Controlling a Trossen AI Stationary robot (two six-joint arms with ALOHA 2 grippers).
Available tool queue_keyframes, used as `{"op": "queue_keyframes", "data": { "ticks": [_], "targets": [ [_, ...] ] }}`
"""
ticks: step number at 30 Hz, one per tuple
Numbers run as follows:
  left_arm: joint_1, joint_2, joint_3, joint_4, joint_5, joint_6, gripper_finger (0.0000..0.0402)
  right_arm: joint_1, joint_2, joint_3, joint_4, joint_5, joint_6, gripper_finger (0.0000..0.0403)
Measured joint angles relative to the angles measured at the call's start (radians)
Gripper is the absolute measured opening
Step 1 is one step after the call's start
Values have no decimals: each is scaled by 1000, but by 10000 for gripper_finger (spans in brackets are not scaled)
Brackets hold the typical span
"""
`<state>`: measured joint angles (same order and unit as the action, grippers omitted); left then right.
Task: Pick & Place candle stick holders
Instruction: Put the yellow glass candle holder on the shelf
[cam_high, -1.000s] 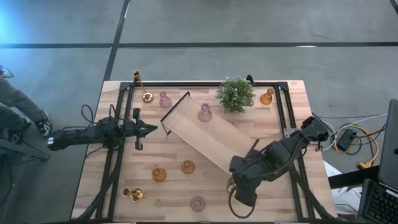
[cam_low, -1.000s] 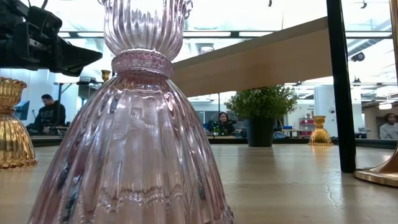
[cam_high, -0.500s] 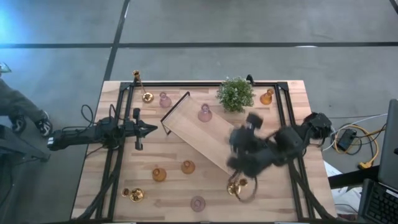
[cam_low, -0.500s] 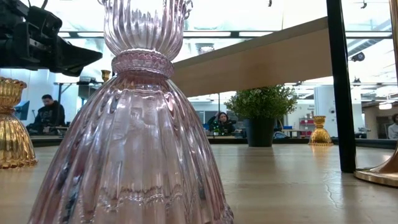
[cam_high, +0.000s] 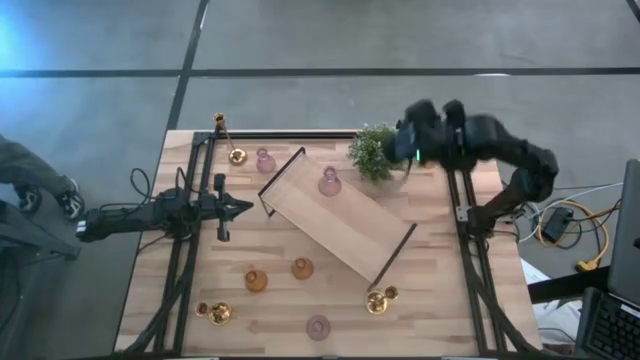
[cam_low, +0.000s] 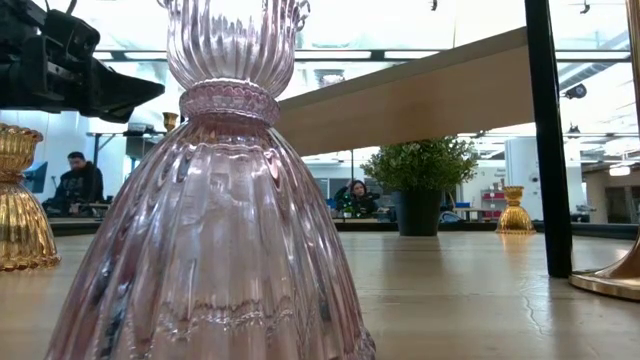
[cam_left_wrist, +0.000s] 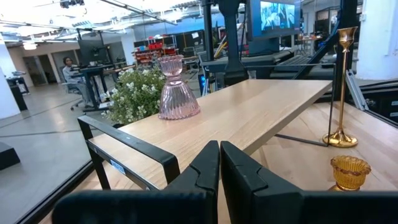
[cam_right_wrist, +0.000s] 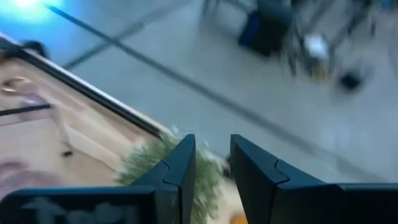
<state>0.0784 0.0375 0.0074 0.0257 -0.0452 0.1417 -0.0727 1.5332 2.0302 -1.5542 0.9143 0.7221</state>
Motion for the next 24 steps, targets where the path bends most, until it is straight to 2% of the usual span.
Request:
{"op": "queue_keyframes", "data": {
  "ticks": [4, 7, 11, 16, 24],
  "targets": [
    [0, 0, 0, 0, 0, 0, 19, -242, -42, -95, 73, -244, -35, 89],
    [0, 0, 0, 0, 0, 0, 19, -377, -40, -163, 161, -405, -113, 90],
    [0, 0, 0, 0, 0, 0, 19, -518, 7, -207, 251, -491, -199, 88],
    [0, 0, 0, 0, 0, 0, 19, -686, 73, -153, 259, -513, -221, 73],
    [0, 0, 0, 0, 0, 0, 19, -927, 230, -49, 246, -755, -265, 67]
  ]
}}
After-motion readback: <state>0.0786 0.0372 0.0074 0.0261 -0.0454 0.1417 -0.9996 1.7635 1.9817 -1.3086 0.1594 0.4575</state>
